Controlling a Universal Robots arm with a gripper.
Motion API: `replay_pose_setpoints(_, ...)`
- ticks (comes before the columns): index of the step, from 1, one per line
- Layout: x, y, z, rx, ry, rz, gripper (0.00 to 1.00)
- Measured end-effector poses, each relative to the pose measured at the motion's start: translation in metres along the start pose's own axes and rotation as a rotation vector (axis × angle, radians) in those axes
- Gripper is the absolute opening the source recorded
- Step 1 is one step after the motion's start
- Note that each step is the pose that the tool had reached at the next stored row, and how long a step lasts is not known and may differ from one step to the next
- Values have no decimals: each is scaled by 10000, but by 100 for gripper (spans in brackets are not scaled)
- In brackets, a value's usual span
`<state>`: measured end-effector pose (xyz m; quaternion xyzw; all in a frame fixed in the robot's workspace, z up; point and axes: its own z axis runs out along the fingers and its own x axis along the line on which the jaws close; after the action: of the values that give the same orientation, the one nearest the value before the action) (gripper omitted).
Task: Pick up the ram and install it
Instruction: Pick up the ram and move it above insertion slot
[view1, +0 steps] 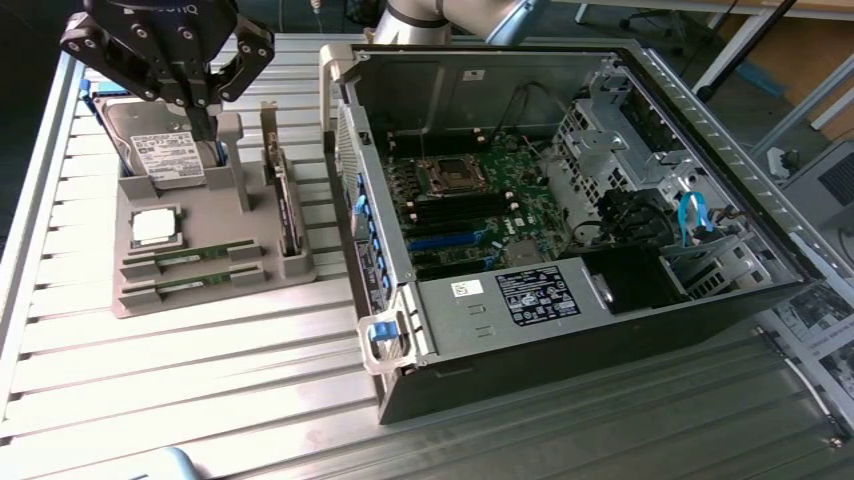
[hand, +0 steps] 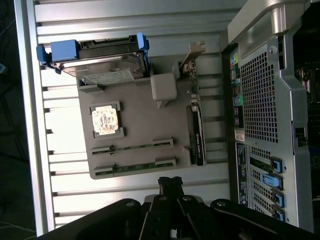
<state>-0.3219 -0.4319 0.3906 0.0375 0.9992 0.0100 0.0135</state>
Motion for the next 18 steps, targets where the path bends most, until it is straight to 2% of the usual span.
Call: replay_pose_setpoints(18,0,0,0,-37,31,-1441,11)
